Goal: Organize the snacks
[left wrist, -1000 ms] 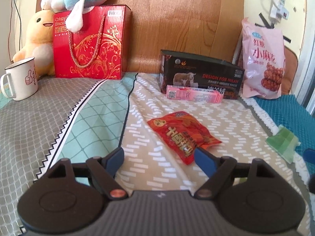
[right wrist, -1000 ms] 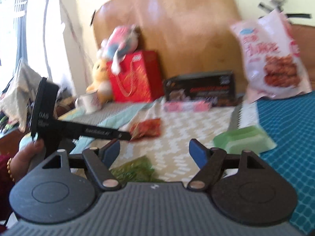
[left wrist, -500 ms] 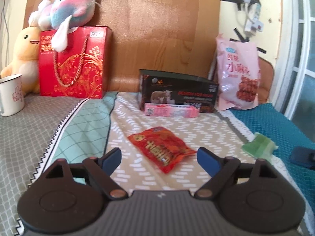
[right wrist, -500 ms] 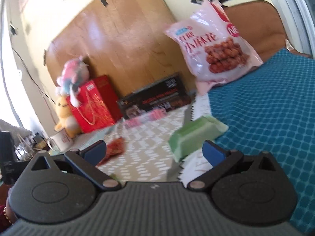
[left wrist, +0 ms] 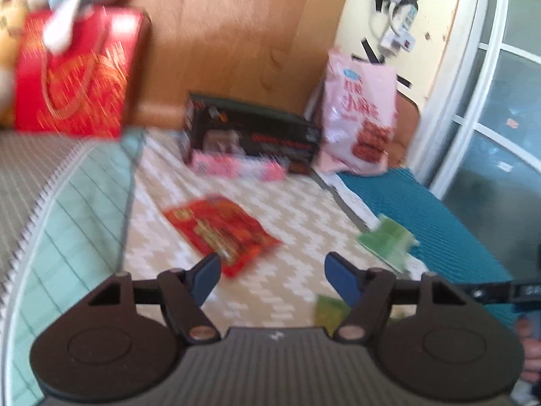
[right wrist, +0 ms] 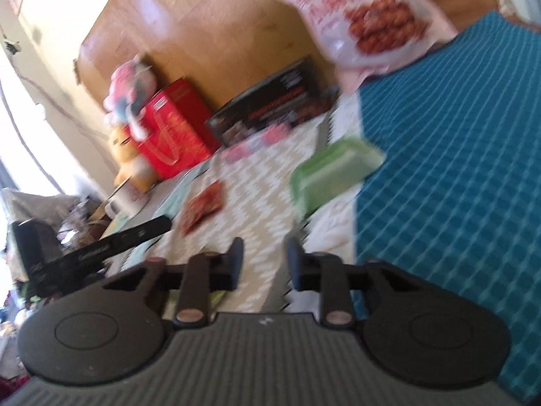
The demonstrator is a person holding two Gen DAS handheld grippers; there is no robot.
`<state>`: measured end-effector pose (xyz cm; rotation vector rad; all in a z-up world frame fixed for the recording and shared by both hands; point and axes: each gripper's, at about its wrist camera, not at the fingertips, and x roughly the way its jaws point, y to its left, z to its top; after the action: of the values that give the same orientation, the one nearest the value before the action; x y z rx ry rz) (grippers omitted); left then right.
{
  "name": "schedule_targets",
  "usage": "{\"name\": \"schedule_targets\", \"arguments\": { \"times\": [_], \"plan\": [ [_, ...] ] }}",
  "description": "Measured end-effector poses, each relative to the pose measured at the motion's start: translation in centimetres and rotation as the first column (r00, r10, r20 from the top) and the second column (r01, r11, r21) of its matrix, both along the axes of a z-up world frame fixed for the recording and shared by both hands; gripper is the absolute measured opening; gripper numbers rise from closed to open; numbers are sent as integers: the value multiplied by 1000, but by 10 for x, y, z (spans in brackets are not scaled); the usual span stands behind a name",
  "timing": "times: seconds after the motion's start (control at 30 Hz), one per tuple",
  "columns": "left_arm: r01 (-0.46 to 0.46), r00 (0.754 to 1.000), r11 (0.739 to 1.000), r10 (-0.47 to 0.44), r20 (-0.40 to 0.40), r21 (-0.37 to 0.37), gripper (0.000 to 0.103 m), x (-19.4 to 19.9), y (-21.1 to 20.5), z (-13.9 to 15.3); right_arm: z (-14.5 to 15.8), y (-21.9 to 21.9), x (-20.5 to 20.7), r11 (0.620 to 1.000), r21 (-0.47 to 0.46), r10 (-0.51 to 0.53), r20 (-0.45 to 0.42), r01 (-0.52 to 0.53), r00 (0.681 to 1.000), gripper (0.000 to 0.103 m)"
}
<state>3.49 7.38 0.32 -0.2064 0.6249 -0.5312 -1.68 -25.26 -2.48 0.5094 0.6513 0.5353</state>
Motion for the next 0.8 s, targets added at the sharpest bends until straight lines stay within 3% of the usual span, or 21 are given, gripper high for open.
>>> {"name": "schedule_targets", "arguments": {
  "times": [0.13, 0.27, 0.43, 0.5, 0.57, 0.63, 0.67, 0.8],
  "plan": [
    [87, 993, 992, -94, -74, -90, 68, -7, 5, -4, -2, 13, -1, 996, 19, 88, -25, -88, 996, 25],
    [137, 975, 982, -157, -157, -134, 70, -15, -1, -12, -9, 24, 5, 993, 15, 122, -55, -121, 991, 27],
    [143, 977, 982, -161, -141, -127, 75, -25, -15, -13, -16, 44, 17, 981, 70, 189, -85, -183, 978, 26],
    [136, 980, 984, -151, -131, -118, 74, -28, -17, -12, -15, 54, 22, 978, 56, 206, -92, -202, 974, 18],
    [108, 983, 986, -125, -135, -126, 66, -26, -15, -13, -16, 60, 26, 976, 53, 214, -92, -210, 972, 13],
    [74, 984, 989, -93, -153, -127, 39, -21, -12, -14, -14, 63, 31, 979, 30, 203, -77, -201, 976, 9],
    [56, 983, 990, -78, -168, -131, 33, -18, -10, -14, -14, 64, 34, 981, 28, 194, -74, -192, 978, 9],
    [31, 972, 977, -79, -222, -212, 26, 0, -1, -10, -9, 66, 47, 983, 21, 182, -64, -181, 981, 8]
  ]
}}
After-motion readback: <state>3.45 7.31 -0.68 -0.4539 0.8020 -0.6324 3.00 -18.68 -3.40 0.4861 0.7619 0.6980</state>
